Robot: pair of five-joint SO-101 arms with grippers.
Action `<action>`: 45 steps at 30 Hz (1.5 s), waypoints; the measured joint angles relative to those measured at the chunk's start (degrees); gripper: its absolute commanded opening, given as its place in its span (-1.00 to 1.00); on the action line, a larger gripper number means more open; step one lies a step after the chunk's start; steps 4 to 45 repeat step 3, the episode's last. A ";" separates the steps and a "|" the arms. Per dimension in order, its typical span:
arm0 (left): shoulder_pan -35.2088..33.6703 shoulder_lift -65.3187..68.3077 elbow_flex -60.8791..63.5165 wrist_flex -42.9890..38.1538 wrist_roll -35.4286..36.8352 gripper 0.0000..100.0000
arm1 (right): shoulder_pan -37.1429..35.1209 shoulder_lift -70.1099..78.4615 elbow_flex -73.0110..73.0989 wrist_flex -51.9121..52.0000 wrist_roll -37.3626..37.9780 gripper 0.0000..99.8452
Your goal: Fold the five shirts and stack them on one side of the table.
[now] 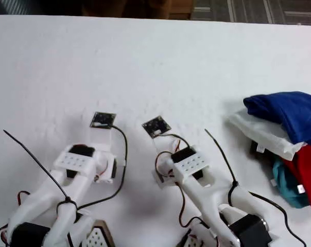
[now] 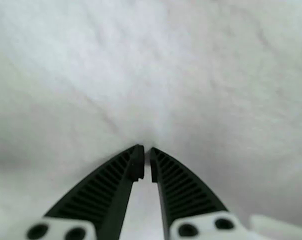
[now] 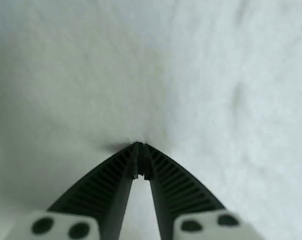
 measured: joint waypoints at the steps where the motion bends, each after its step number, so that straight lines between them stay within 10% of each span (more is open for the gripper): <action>1: 0.00 0.00 0.00 0.00 0.00 -0.95 | 0.00 0.00 0.00 0.00 0.00 -0.96; 45: 0.00 0.00 0.00 0.00 0.00 -0.95 | 0.00 0.00 0.00 0.00 0.00 -0.96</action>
